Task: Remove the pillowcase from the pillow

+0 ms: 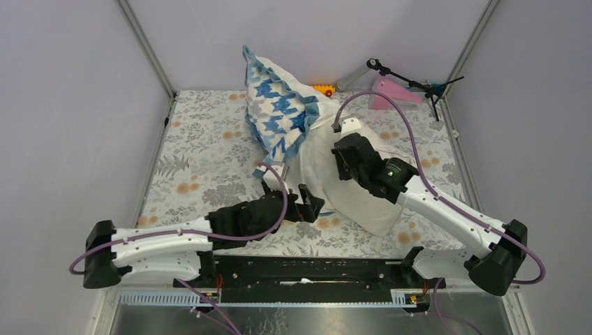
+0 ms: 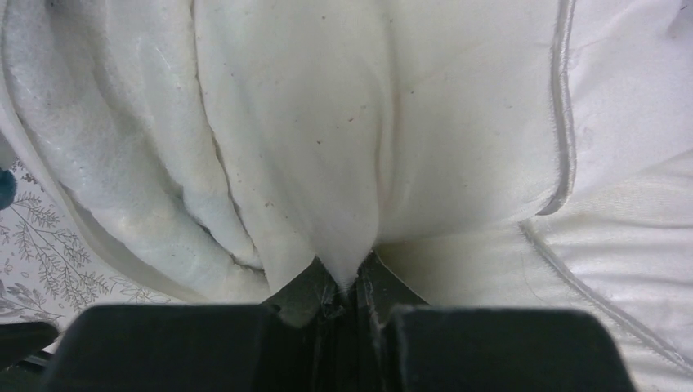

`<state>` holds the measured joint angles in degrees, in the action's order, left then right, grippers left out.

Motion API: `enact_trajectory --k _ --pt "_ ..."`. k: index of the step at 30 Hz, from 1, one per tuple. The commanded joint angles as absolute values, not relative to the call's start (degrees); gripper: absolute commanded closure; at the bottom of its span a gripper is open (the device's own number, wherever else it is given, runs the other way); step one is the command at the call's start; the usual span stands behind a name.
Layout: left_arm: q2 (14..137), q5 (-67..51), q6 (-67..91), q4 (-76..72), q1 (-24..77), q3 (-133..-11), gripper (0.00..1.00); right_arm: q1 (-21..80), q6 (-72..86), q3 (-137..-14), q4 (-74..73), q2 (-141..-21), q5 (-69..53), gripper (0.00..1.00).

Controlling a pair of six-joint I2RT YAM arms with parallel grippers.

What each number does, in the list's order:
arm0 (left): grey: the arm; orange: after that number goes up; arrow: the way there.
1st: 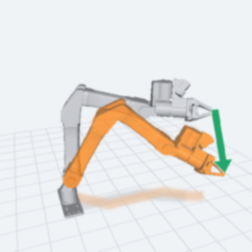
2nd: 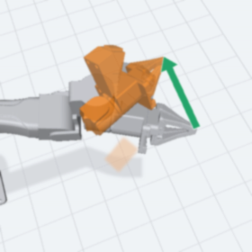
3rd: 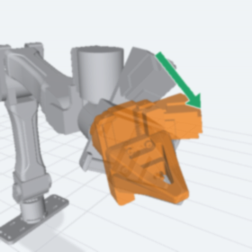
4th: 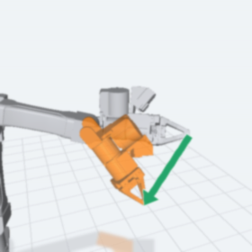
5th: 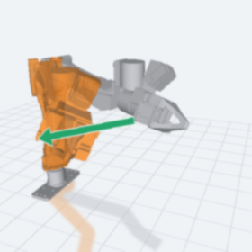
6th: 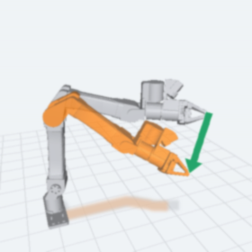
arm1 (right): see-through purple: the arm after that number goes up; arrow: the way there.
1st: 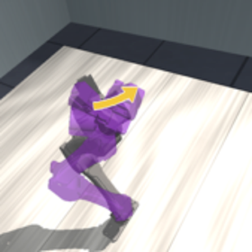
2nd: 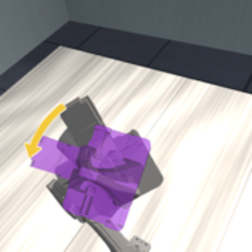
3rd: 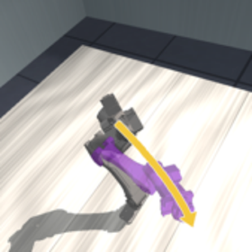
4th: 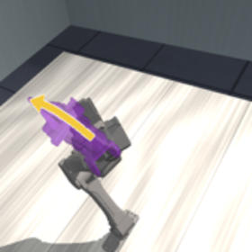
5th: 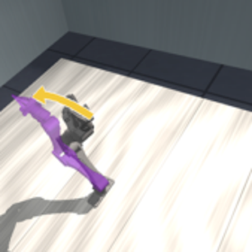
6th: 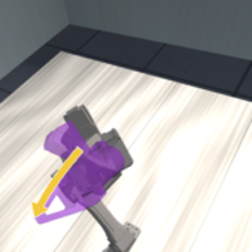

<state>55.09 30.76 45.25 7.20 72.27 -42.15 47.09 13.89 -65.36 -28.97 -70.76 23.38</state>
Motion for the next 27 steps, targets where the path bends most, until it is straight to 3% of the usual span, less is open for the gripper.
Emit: enact_trajectory --k 1,8,15,17,20,24,25,27 --pt "60.02 36.68 48.38 0.28 72.49 -41.07 0.01 46.85 15.93 -65.8 -27.42 -68.95 20.78 1.0" --pt "62.67 28.89 52.7 -8.54 64.7 -35.82 0.07 46.78 15.92 -63.89 -26.2 -66.51 19.24 1.0" --pt "69.47 19.37 50.36 -11.92 60.39 -38.85 0.03 46.83 15.39 -63.15 -26.17 -65.32 18.79 1.0" --pt "71.36 18.36 50.07 -10.89 59.37 -40.18 0.13 46.86 15.29 -62.98 -26.19 -64.95 19.46 1.0" --pt "70.92 17.84 49.88 -9.49 56.11 -39.73 0.39 46.79 15.29 -62.57 -26.42 -63.72 20.62 1.0" --pt "66.49 15.64 48.73 -4.77 48.36 -38.21 0.95 46.31 14.4 -61.39 -26.86 -60.99 22.93 1.0" --pt "64.82 16.16 47.93 -2.57 46.18 -38.1 1.0 45.97 14.2 -61.35 -27.19 -60.24 24.1 1.0" --pt "60.37 18.99 45.86 2.75 42.71 -38.67 1.0 44.32 14.06 -61.43 -28.21 -58.71 27.12 1.0"
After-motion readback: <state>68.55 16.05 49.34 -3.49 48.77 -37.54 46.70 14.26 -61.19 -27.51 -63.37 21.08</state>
